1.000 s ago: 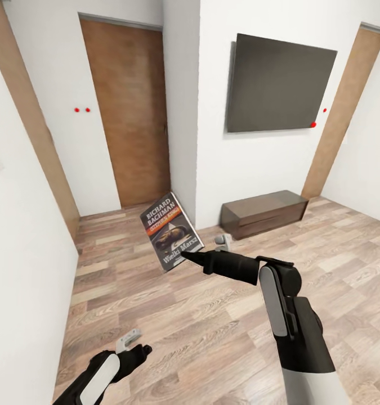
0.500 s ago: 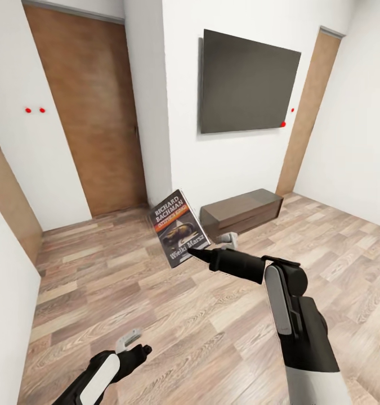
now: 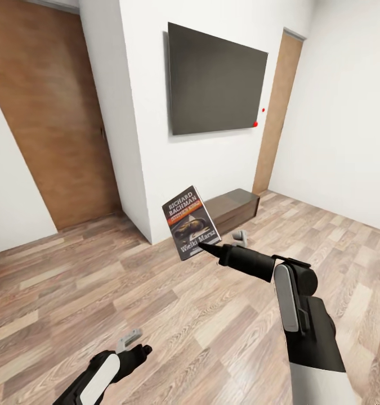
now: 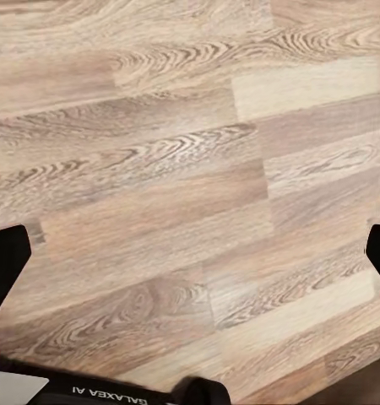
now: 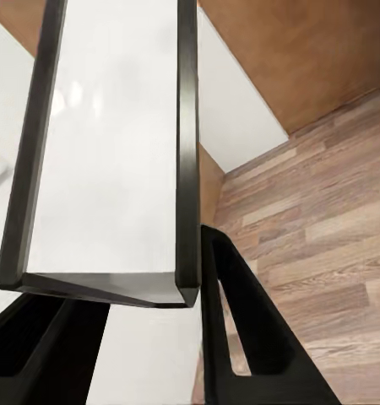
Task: In the bedroom, move the book from the bed onto either nightstand, and place the two sandals side by side next to the bed.
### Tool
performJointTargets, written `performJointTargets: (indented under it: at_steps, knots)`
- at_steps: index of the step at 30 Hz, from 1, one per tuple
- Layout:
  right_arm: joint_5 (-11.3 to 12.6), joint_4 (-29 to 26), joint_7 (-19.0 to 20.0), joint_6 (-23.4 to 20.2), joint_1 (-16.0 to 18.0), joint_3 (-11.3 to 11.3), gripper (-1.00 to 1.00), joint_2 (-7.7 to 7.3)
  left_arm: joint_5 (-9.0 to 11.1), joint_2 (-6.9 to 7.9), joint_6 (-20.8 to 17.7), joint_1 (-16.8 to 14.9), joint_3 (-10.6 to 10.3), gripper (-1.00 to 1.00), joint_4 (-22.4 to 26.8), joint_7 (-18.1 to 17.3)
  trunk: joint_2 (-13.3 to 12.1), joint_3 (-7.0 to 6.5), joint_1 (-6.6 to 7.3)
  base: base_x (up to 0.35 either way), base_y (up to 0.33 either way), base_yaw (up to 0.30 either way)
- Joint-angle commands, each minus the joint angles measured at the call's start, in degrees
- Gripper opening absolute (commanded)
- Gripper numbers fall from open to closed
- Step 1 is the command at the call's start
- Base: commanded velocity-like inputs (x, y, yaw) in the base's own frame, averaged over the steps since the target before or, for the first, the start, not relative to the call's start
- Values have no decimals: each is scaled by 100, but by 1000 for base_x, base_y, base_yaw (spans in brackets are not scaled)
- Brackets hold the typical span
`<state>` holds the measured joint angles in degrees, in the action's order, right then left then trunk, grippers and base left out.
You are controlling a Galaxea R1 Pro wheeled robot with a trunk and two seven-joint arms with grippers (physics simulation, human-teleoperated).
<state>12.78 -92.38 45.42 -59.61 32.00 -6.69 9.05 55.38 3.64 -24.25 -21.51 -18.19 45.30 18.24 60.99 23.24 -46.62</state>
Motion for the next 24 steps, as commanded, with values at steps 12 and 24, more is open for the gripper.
performJointTargets:
  at_steps: [12,24]
  knots:
    - [16,2,46,-39,16,-67,-100,1,54,5,-1,-2,-27,100,14,57,4,7,-4,330,0,-266]
    - [21,1,46,-39,19,-265,-100,-18,53,7,0,-2,-27,100,14,57,4,7,-4,330,0,-266]
